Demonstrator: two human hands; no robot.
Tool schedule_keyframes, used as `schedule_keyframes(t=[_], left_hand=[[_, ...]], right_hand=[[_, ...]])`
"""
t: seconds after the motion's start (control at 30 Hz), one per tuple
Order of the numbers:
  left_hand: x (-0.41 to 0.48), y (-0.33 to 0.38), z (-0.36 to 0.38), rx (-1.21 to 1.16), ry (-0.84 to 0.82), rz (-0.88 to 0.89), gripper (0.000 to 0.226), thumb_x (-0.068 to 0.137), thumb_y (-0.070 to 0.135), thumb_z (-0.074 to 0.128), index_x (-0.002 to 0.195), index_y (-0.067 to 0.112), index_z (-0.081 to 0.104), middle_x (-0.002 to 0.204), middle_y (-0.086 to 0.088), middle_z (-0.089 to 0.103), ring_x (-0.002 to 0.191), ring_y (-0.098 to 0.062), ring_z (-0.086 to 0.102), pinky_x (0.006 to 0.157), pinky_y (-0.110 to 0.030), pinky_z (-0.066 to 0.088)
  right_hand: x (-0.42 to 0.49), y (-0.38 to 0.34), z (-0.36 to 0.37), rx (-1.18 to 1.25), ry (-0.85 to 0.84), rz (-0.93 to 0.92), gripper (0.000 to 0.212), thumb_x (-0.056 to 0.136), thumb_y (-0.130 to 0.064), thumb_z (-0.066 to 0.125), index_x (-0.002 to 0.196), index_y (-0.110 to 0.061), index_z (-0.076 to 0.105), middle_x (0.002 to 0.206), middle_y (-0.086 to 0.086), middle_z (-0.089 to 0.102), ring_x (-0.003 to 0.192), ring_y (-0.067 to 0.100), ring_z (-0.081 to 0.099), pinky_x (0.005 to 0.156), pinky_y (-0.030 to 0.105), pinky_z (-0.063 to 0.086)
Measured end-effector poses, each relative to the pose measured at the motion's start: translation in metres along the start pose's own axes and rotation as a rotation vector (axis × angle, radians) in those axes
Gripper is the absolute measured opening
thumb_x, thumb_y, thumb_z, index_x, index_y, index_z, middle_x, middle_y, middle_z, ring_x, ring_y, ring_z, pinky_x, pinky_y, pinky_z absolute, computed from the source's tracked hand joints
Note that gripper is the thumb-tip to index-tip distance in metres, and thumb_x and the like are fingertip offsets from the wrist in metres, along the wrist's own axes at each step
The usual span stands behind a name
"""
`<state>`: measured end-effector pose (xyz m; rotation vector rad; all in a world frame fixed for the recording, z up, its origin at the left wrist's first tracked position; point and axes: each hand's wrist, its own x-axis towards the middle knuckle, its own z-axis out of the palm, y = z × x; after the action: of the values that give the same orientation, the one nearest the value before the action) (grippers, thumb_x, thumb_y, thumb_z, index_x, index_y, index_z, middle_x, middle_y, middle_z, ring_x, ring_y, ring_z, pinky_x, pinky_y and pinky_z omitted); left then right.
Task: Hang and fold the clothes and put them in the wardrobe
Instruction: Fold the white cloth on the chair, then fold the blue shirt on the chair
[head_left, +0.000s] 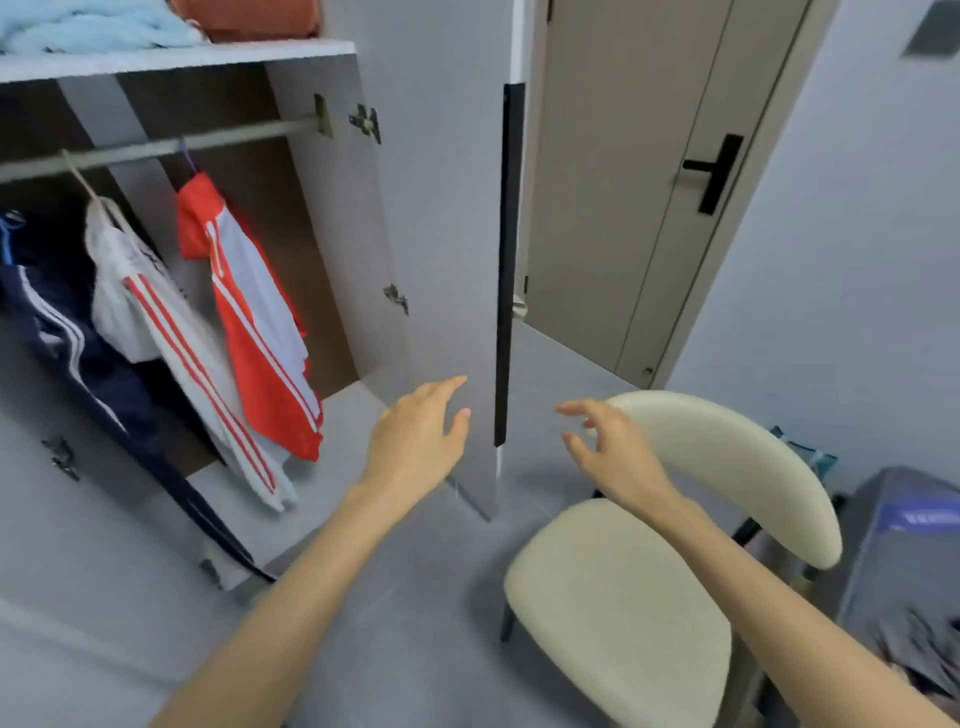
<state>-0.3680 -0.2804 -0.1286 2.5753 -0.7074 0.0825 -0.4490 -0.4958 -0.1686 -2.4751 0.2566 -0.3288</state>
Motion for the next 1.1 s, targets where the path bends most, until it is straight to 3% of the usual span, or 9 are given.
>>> schedule_keyframes(t=[0.17,0.33,0.47,0.53,0.63,0.83,0.97,1.1], left_hand=[[-0.005,0.065,0.079,-0.075,-0.112,0.093,0.044,0.100,0.033,0.044,0.144,0.025,0.042,0.142,0.000,0.050,0.126,-0.024,0.050,0.101,-0.040,0.041],[-0.009,0.125,0.165,-0.115,-0.223,0.142,0.045,0.099,0.032,0.045,0.144,0.025,0.042,0.136,-0.002,0.055,0.120,-0.025,0.054,0.098,-0.040,0.041],[-0.015,0.168,0.228,-0.147,-0.305,0.179,0.044,0.098,0.027,0.047,0.142,0.022,0.045,0.135,-0.003,0.056,0.120,-0.025,0.054,0.098,-0.037,0.042],[-0.021,0.186,0.255,-0.169,-0.333,0.193,0.044,0.098,0.026,0.047,0.142,0.022,0.045,0.133,-0.002,0.058,0.119,-0.024,0.055,0.098,-0.039,0.042],[-0.032,0.206,0.295,-0.193,-0.376,0.227,0.043,0.099,0.027,0.045,0.141,0.023,0.044,0.134,0.001,0.057,0.120,-0.021,0.054,0.099,-0.040,0.042],[-0.060,0.220,0.404,-0.205,-0.424,0.333,0.043,0.100,0.026,0.041,0.143,0.026,0.041,0.135,0.002,0.055,0.117,-0.021,0.054,0.097,-0.036,0.041],[-0.083,0.221,0.483,-0.220,-0.455,0.378,0.044,0.101,0.027,0.040,0.145,0.025,0.039,0.139,0.002,0.051,0.120,-0.020,0.052,0.098,-0.033,0.039],[-0.109,0.235,0.541,-0.227,-0.430,0.431,0.044,0.101,0.027,0.042,0.144,0.024,0.040,0.143,0.000,0.048,0.123,-0.023,0.050,0.098,-0.035,0.040]], right_hand=[[-0.057,0.085,-0.029,-0.044,0.048,0.151,0.031,0.094,-0.018,0.056,0.126,-0.021,0.058,0.125,-0.001,0.060,0.111,0.019,0.054,0.082,0.026,0.037],[-0.111,0.175,-0.043,-0.053,0.036,0.292,0.033,0.096,-0.022,0.056,0.129,-0.023,0.057,0.131,-0.005,0.058,0.117,0.016,0.052,0.086,0.024,0.038],[-0.148,0.240,-0.053,-0.040,0.048,0.403,0.032,0.094,-0.015,0.056,0.125,-0.019,0.059,0.119,-0.004,0.060,0.098,0.008,0.051,0.079,0.022,0.035],[-0.167,0.266,-0.055,-0.045,0.047,0.449,0.032,0.093,-0.012,0.056,0.125,-0.018,0.060,0.109,-0.006,0.058,0.097,0.013,0.053,0.077,0.023,0.036],[-0.192,0.304,-0.050,-0.054,0.038,0.513,0.032,0.095,-0.014,0.054,0.126,-0.018,0.058,0.112,0.001,0.061,0.095,0.016,0.056,0.078,0.028,0.043],[-0.233,0.384,-0.008,-0.095,0.038,0.536,0.034,0.097,-0.016,0.052,0.131,-0.016,0.055,0.129,0.003,0.058,0.122,0.019,0.049,0.102,0.033,0.040],[-0.265,0.445,0.023,-0.119,0.089,0.523,0.033,0.096,-0.015,0.052,0.129,-0.018,0.056,0.123,0.004,0.059,0.115,0.019,0.051,0.096,0.035,0.043],[-0.306,0.502,0.040,-0.148,0.149,0.497,0.032,0.096,-0.016,0.053,0.128,-0.017,0.056,0.125,0.002,0.058,0.110,0.015,0.052,0.082,0.020,0.038]])
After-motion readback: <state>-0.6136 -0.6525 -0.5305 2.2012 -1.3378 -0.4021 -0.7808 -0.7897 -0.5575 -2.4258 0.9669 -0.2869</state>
